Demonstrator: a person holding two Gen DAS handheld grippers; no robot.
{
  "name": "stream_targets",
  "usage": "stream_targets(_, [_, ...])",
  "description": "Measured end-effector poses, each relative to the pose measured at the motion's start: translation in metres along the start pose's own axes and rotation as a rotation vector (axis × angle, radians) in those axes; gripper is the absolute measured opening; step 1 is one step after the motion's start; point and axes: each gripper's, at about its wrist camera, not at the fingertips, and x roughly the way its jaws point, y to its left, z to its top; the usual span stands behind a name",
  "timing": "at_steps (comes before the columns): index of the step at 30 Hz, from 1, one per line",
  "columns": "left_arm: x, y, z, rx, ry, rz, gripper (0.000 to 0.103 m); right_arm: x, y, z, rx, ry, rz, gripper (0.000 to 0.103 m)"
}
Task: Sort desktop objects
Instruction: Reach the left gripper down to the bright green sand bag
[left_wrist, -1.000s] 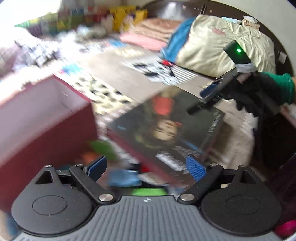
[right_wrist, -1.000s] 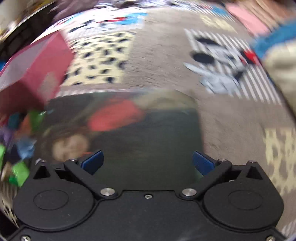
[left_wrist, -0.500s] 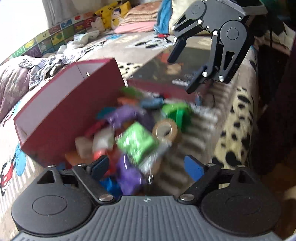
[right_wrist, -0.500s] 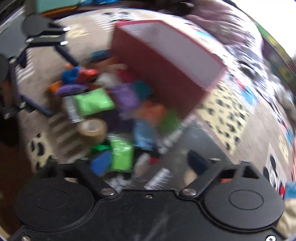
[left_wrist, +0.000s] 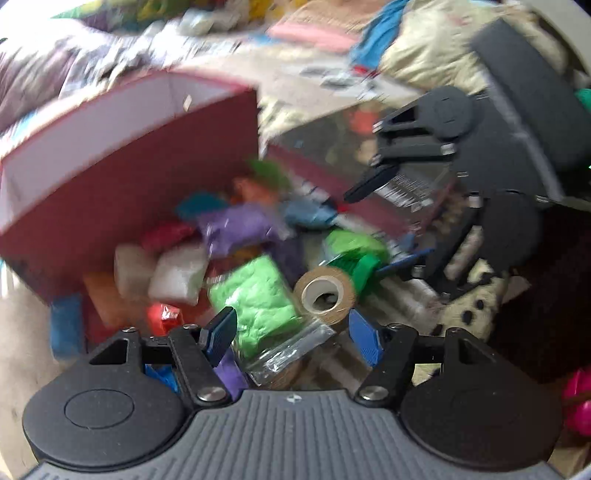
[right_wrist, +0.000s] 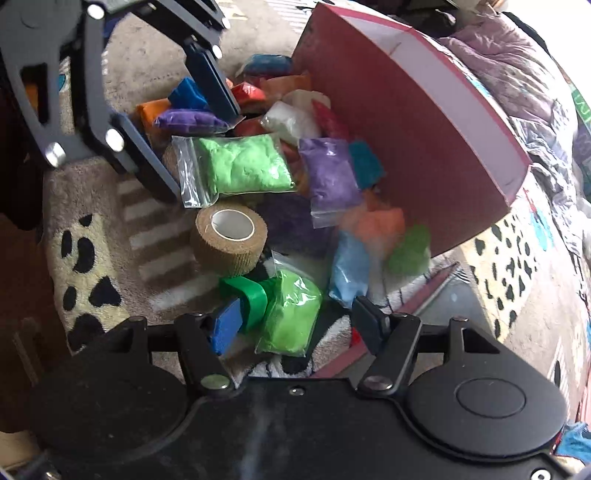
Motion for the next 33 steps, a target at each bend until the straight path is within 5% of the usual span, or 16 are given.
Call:
stream_targets(3, [0.015, 0.01, 0.005, -0.092, 0.053, 0.009, 0.067, 0.008, 0.001, -0.001, -0.01, -0.004, 0.02, 0.066])
stream_targets(14, [0.017, 0.022, 0.019, -0.211, 0.016, -0.055, 0.068, 0.021, -0.014, -0.008, 0.104, -0.008, 0.136, 0.066])
stream_targets(21, [0.014, 0.03, 0.027, -0.259, -0.002, -0.056, 0.068, 0.017, -0.011, -0.007, 0.129, 0.009, 0.179, 0.052])
stream_targets(26, [0.018, 0.031, 0.033, -0.253, 0.029, -0.012, 0.068, 0.013, -0.002, -0.004, 0.105, 0.016, 0.172, 0.051])
stream_targets(33, [0.028, 0.013, 0.033, -0.095, 0.059, 0.086, 0.068, 0.011, 0.008, 0.0, 0.096, 0.02, 0.165, 0.051])
